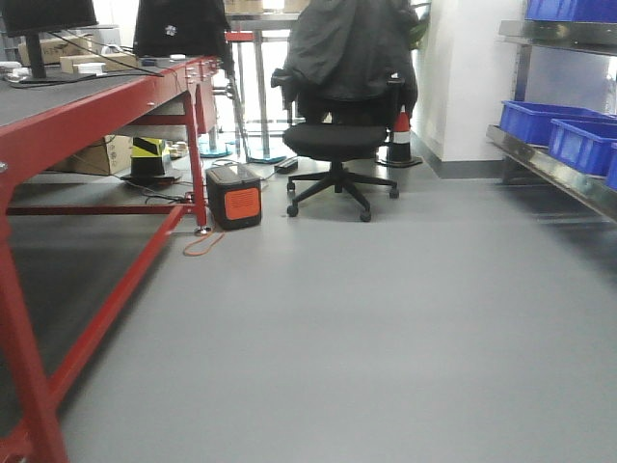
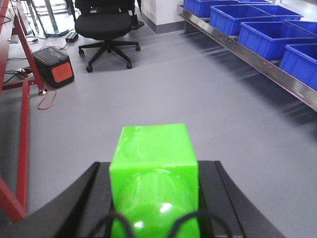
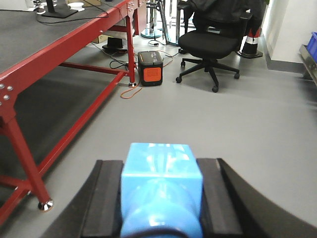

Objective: Grab block from conveyor and place in blue bin
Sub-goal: 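Drive the base toward the steel shelf of blue bins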

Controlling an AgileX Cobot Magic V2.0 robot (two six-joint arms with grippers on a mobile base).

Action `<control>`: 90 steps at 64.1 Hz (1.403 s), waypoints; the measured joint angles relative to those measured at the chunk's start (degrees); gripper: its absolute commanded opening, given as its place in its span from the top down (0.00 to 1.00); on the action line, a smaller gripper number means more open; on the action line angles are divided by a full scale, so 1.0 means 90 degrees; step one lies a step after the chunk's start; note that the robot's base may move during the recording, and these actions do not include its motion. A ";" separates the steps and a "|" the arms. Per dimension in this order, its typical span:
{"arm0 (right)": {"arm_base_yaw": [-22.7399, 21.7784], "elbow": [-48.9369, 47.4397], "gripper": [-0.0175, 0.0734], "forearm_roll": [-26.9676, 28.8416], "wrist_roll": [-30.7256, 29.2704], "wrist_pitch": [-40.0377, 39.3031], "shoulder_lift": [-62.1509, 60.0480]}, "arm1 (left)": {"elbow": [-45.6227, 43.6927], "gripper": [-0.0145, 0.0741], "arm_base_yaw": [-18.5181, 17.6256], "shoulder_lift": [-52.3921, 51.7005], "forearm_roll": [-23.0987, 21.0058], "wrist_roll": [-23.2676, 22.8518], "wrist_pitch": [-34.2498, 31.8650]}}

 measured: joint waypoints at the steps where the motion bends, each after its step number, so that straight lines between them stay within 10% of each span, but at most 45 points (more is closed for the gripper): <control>1: 0.0000 0.0000 0.99 0.0000 0.0000 0.0000 0.0000 | 0.0000 0.96 0.0000 0.0000 0.0000 0.0000 0.0000; 90: 0.0000 0.0000 0.99 0.0000 0.0000 0.0000 0.0000 | 0.0000 0.96 0.0000 0.0000 0.0000 0.0000 0.0000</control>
